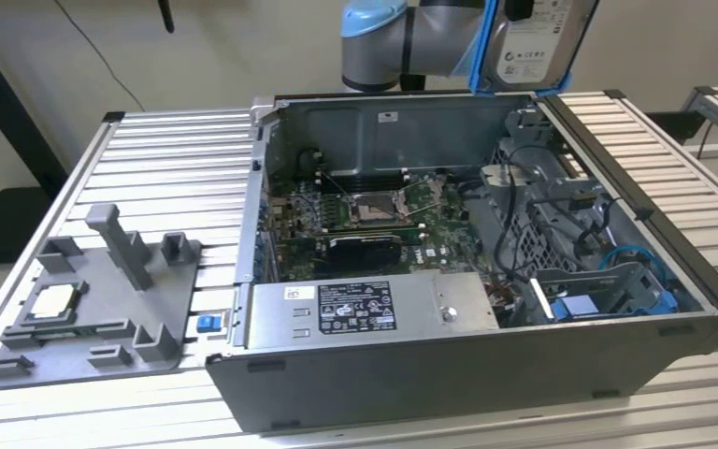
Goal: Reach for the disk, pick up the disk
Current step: 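Pick up the disk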
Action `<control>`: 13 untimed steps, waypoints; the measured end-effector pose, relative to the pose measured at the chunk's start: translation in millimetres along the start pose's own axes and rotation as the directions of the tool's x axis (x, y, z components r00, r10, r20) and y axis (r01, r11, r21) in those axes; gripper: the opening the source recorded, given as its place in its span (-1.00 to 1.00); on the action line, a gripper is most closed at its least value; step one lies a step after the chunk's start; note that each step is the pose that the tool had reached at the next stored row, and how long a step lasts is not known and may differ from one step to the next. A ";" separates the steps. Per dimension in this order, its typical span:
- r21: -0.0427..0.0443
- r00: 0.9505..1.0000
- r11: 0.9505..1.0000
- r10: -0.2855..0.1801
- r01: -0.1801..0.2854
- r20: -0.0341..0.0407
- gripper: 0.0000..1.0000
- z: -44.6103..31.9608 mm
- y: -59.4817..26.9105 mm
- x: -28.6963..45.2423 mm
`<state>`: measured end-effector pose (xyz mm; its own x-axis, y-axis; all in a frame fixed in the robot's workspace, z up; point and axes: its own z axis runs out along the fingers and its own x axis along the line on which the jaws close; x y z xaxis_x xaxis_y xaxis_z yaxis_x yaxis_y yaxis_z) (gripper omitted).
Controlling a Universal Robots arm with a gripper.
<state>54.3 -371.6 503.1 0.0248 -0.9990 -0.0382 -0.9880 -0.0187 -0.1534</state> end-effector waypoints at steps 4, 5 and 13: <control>0.000 1.000 1.000 0.000 0.000 0.000 -1.00 0.0 -0.1 0.0; 0.000 1.000 1.000 0.000 0.000 0.000 -1.00 0.1 -0.1 0.0; 0.000 1.000 1.000 0.000 0.000 0.000 -1.00 0.0 -0.2 1.2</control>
<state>54.5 -372.7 503.1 0.0248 -0.9990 -0.0382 -0.9880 -0.0187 -0.1534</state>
